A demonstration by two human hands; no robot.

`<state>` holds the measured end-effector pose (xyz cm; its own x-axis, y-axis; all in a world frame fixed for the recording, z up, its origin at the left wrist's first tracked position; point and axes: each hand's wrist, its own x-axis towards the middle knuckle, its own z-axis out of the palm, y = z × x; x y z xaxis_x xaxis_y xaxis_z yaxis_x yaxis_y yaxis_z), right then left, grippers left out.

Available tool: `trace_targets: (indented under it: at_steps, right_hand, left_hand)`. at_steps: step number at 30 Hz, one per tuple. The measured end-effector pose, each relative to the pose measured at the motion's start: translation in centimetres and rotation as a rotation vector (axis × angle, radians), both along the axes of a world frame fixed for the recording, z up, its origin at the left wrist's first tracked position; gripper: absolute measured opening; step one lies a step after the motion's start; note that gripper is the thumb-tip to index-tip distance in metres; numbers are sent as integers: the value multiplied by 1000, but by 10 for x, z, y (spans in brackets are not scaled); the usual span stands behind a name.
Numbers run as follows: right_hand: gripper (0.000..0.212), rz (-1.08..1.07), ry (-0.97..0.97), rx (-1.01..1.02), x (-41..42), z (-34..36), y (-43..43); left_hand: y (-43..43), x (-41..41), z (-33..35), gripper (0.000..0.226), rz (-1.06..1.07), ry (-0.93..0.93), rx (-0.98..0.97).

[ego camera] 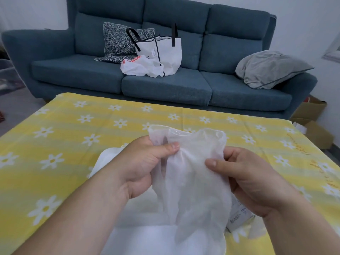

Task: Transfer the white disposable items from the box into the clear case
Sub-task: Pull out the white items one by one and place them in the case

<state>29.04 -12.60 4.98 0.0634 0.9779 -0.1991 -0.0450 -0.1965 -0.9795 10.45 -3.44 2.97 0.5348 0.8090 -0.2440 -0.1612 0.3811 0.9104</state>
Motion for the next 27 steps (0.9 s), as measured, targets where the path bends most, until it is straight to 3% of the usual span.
trace_targets:
  at_steps: [5,8,10,15,19,22,27]
  right_hand:
    - [34,16,329,19,1,4,-2]
    - [35,4,374,20,1,4,-3]
    - [47,9,393,47,1,5,-3]
    - [64,41,475,152,1,11,-4]
    - [55,42,431,154,-9,11,-1]
    - [30,-37,299,84,-13,5,1]
    - [34,58,256,94,-16,3,4]
  left_hand:
    - [2,-2,-3,29,-28,-50,-39]
    - [0,-1,-2,27,-31,-46,-39]
    - [0,0,-2,27,2,-42,-67]
    - [-1,3,-7,54,-81,-88,-189]
    - [-5,9,-10,75,-208,-188,-262]
    - [-5,8,-8,86,-271,-201,-233]
    - [-10,9,-11,50,-191,-149,-112]
